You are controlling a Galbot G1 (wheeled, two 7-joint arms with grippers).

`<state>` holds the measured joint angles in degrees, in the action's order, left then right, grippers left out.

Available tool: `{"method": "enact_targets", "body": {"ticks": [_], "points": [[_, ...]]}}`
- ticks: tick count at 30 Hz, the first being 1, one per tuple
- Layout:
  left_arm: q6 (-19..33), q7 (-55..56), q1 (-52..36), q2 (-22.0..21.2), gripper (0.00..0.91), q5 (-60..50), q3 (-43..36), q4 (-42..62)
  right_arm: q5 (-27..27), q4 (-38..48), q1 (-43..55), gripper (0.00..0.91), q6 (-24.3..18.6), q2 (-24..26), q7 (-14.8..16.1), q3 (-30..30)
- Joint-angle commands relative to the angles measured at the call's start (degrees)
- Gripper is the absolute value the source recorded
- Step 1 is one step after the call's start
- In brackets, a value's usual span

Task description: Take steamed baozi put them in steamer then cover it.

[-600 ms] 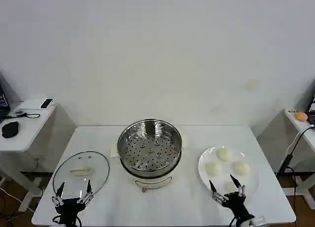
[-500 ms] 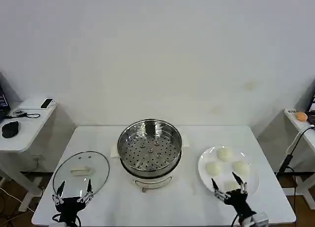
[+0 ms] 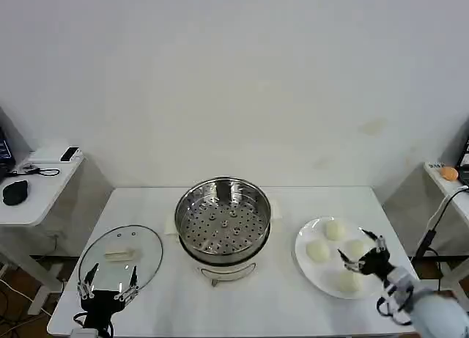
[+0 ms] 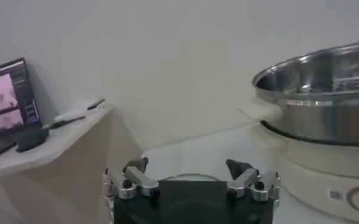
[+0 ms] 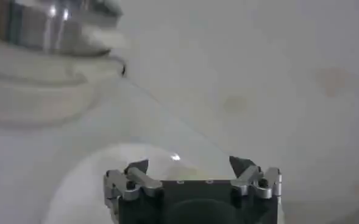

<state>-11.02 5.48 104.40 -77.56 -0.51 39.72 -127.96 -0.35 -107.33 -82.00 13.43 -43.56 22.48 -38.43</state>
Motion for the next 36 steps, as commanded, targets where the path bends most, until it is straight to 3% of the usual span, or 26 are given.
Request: {"method": "enact_targets", "body": {"ticks": [1,5,7,9,14,18,27,36], "points": [[-0.3,-3.1,0.1,-0.3,0.907,-3.7,1.0,-0.4,-9.7,6.5,11.2,0.907,5.5,16.6,17.8,2.7],[-0.1,-3.0,0.1,-0.2,0.907,-3.7,1.0,-0.5,-10.6,10.9,20.4,0.907,4.1,21.2,25.4,12.4],[-0.1,-2.9,0.1,-0.1,0.907,-3.7,1.1,-0.6,-10.5,12.4,24.6,0.907,2.8,22.4,27.5,15.9],[-0.1,-3.0,0.1,-0.1,0.907,-3.7,1.4,-0.8,-10.1,14.0,31.3,0.907,1.8,22.9,29.0,24.3],[-0.1,-3.0,-0.1,-0.2,0.907,-4.2,1.5,-1.2,-10.4,20.1,49.3,0.907,-0.2,20.0,32.1,42.8],[-0.1,-3.0,-0.4,-0.4,0.907,-4.7,1.5,-1.2,-13.6,26.3,57.7,0.907,-4.0,15.9,34.5,52.5],[0.4,-3.1,-0.8,-0.9,0.907,-5.1,2.8,-0.7,-17.4,34.7,66.5,0.907,-6.8,6.5,37.9,61.4],[0.4,-3.2,-2.0,-0.5,0.907,-5.0,3.0,0.2,-20.7,39.9,67.6,0.907,-6.2,0.4,34.7,62.7]]}}
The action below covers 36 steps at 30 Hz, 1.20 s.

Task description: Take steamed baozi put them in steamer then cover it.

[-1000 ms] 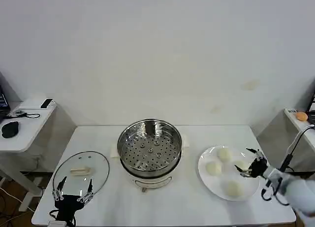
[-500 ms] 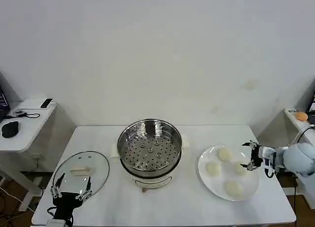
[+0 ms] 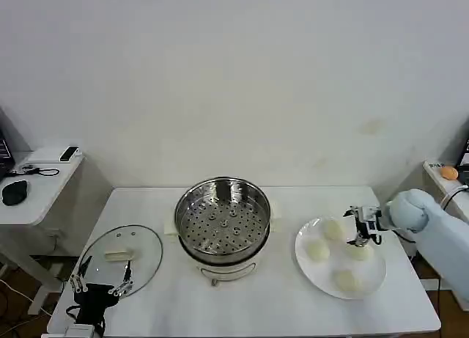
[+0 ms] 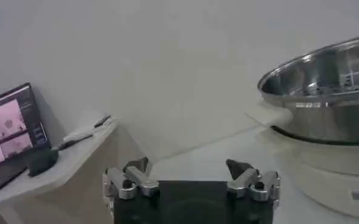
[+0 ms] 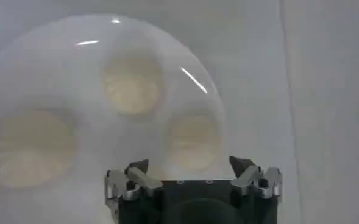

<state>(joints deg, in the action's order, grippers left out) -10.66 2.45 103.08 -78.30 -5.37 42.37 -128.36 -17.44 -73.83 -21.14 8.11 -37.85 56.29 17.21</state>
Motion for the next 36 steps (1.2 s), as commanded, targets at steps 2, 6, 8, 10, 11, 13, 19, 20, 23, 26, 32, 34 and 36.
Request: {"method": "enact_targets", "body": {"ticks": [2,6,8,10,11,13,19,20,23,26,32,34,36], "points": [[0.0,-0.2,-0.8,0.2,0.907,-0.2,0.4,0.7,-3.7,7.1,6.7,0.907,-0.9,-6.0,0.5,7.2],[0.0,-0.3,-0.9,0.2,0.907,-0.2,0.3,0.9,-4.4,8.4,6.4,0.907,-0.4,-7.3,-0.3,7.4],[0.0,-0.2,-1.0,0.3,0.907,-0.2,0.4,1.0,-4.5,8.7,6.4,0.907,0.1,-7.6,-0.7,7.4],[0.0,-0.2,-1.0,0.3,0.907,-0.2,0.4,1.1,-4.6,9.2,6.5,0.887,0.3,-8.1,-1.1,7.3],[0.0,-0.2,-1.0,0.3,0.907,-0.2,0.4,1.1,-4.7,9.4,6.5,0.867,0.6,-8.2,-1.1,7.4],[0.0,-0.2,-1.0,0.2,0.907,-0.2,0.5,1.0,-4.9,9.5,6.6,0.816,0.9,-8.3,-1.0,7.5],[0.0,-0.2,-0.7,0.1,0.907,-0.2,0.5,1.0,-5.5,9.3,6.5,0.766,1.5,-8.0,-0.7,7.9],[0.0,-0.2,-0.7,0.1,0.907,-0.2,0.5,0.9,-5.5,9.2,6.5,0.766,1.6,-7.8,-0.7,8.0],[0.0,-0.2,-0.6,0.0,0.907,-0.2,0.5,0.8,-5.7,9.1,6.4,0.715,1.6,-7.6,-0.4,8.2],[0.1,-0.2,-0.5,-0.1,0.907,-0.2,0.6,0.8,-6.0,8.9,6.0,0.655,2.1,-7.5,-0.6,8.2],[0.0,-0.1,-0.4,0.1,0.907,0.0,1.0,0.8,-5.9,8.5,5.6,0.635,2.3,-7.0,-0.8,7.9],[0.0,-0.1,-0.5,0.0,0.907,-0.1,0.9,0.6,-5.9,8.4,5.6,0.635,2.1,-6.9,-0.8,7.9],[0.0,-0.1,-0.4,0.0,0.907,-0.1,0.8,0.5,-5.7,8.0,5.7,0.635,2.1,-6.6,-0.8,7.9]]}}
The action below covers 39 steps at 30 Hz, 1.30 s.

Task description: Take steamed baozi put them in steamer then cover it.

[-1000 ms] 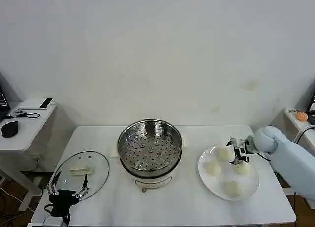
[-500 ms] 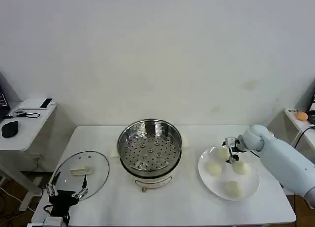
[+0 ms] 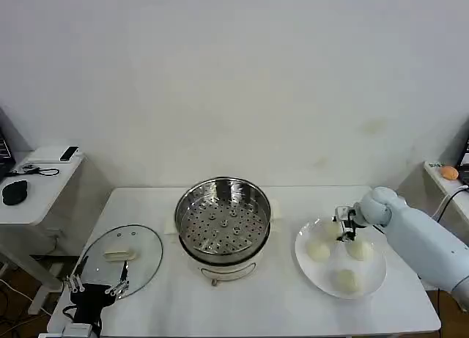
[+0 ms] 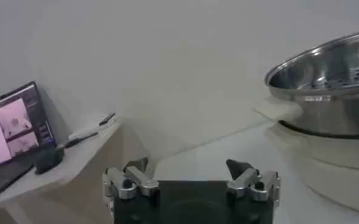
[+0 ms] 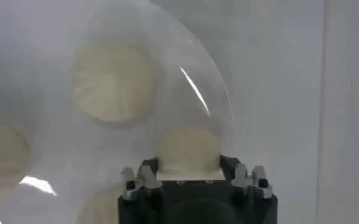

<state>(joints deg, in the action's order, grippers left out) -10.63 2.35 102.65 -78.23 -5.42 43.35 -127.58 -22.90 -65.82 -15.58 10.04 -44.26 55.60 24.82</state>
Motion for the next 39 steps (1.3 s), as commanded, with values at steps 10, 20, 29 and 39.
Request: {"method": "enact_targets", "body": {"ticks": [10,20,29,39], "points": [[0.0,0.0,0.4,0.1,0.907,0.0,0.2,-0.6,6.1,-5.9,7.0,0.645,0.0,5.1,1.7,2.9],[-0.1,0.0,0.2,0.2,0.907,0.1,-0.2,-0.7,17.4,-6.9,28.6,0.645,1.0,2.4,2.2,14.6],[-0.1,-0.1,-0.3,0.6,0.907,0.2,0.4,-0.7,27.4,-6.9,43.6,0.645,0.7,-8.2,2.0,27.3],[-0.2,-0.2,-0.4,1.1,0.907,0.5,2.1,-0.9,31.0,-7.7,48.6,0.645,-6.3,-19.7,4.0,36.9]]}}
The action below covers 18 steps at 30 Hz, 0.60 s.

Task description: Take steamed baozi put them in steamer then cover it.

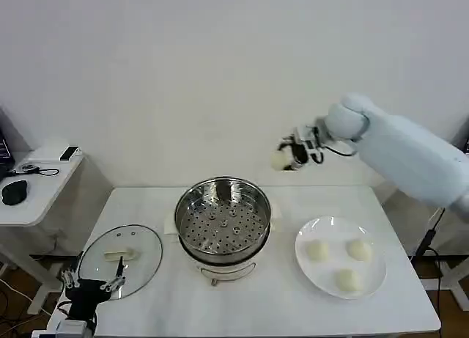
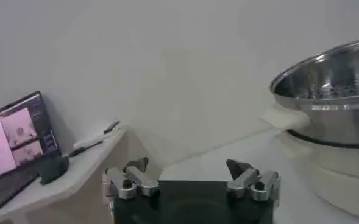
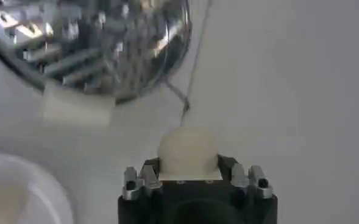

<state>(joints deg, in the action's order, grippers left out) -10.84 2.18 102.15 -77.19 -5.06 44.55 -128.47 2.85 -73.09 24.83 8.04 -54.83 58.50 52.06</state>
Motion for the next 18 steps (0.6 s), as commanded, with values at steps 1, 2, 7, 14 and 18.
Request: {"method": "enact_targets", "body": {"ticks": [1,2,7,14,18], "points": [[0.0,0.0,0.1,0.0,0.907,0.2,1.0,0.0,4.8,-0.3,8.3,0.645,-5.4,-9.9,1.5,10.4],[0.0,0.0,0.2,0.0,0.907,0.3,1.2,0.0,4.2,0.0,8.3,0.645,-7.7,-10.7,2.4,11.0],[0.0,0.0,0.2,-0.2,0.907,0.6,1.9,-0.1,2.5,0.7,8.2,0.655,-15.1,-13.9,3.4,13.9],[0.0,-0.1,0.8,-0.6,0.907,1.2,2.8,-0.2,-8.3,4.1,5.2,0.655,-21.2,-17.4,1.2,16.2],[0.1,-0.1,1.0,-0.5,0.907,1.3,3.3,0.0,-12.7,6.1,2.6,0.645,-25.8,-18.7,-1.1,16.1]]}}
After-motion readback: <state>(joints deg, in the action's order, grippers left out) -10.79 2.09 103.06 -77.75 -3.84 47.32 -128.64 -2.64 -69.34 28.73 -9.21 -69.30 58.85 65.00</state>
